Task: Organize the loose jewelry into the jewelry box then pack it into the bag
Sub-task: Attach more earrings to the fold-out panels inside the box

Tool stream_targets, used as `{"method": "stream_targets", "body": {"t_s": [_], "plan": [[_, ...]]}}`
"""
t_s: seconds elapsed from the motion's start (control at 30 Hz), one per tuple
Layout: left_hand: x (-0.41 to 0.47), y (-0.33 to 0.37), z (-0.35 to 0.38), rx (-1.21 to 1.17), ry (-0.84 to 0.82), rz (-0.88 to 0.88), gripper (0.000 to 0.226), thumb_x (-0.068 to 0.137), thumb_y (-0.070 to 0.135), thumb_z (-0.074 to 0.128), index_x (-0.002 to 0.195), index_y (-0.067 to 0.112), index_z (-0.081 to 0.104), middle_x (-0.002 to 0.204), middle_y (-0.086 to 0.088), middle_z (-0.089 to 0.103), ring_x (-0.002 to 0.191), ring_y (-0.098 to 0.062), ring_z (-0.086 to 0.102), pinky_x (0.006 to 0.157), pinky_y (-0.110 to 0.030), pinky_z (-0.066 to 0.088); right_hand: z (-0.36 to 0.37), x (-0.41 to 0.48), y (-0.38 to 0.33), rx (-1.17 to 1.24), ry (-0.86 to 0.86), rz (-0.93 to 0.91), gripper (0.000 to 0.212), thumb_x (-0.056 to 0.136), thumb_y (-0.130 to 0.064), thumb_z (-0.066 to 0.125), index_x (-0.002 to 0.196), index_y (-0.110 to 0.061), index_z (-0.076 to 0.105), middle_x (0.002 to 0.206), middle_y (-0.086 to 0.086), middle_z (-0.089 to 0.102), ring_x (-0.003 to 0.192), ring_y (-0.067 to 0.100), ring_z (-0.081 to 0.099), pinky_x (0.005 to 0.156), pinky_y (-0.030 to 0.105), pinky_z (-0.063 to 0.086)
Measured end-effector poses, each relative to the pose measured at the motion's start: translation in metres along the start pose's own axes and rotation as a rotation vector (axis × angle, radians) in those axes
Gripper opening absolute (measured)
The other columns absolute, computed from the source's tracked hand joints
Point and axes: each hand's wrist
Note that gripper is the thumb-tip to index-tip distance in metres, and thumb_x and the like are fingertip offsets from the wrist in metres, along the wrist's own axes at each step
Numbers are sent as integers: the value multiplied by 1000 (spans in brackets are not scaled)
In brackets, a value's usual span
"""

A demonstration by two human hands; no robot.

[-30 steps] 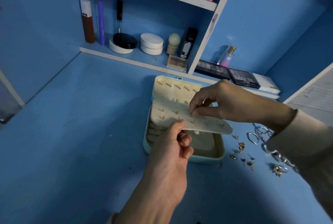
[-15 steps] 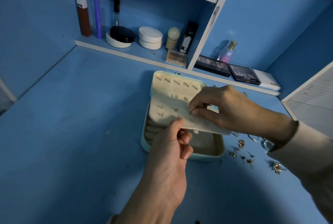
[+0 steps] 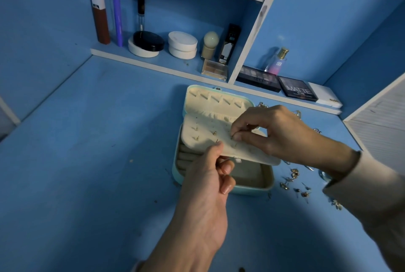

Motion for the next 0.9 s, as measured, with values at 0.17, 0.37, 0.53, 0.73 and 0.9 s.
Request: {"method": "stream_targets", "body": {"t_s": [0.17,0.37,0.53,0.73,0.9], "plan": [[-1,1,0,17,-12,-11,17,90,16,58,76,19,48,62,5,40,45,-5,34,37,-15,21,-5,1,0,97,-15,106,9,84,-10,69,90,-14,73,83,-1,72,78,8,64,78,15,50],[0,2,0,23,-21,3,12,89,17,58,80,20,50,65,5,41,45,-4,33,37,-15,20,-10,-3,-2,179,-8,205,20,85,-11,66,101,-22,72,91,-7,73,86,6,65,84,25,51],[1,3,0,15,-56,22,4,88,19,60,86,19,56,66,5,43,46,-4,32,36,-14,21,-11,-13,-3,319,62,257,20,88,-9,62,100,-23,69,86,-8,72,84,16,66,84,35,52],[0,5,0,7,-87,2,17,86,23,62,101,15,62,65,6,47,47,-4,31,37,-14,21,-10,-23,1,256,145,256,10,89,-19,63,94,-23,71,91,-11,70,85,13,63,77,27,49],[0,4,0,4,-91,-10,29,83,25,63,110,13,62,69,5,46,48,-5,31,38,-14,21,-9,-15,0,269,107,268,12,88,-16,63,92,-24,71,81,-2,70,74,14,61,72,24,50]]}}
Point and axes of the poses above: each hand's wrist, its own x-axis towards the middle knuckle, its own z-axis out of the palm, y = z × x
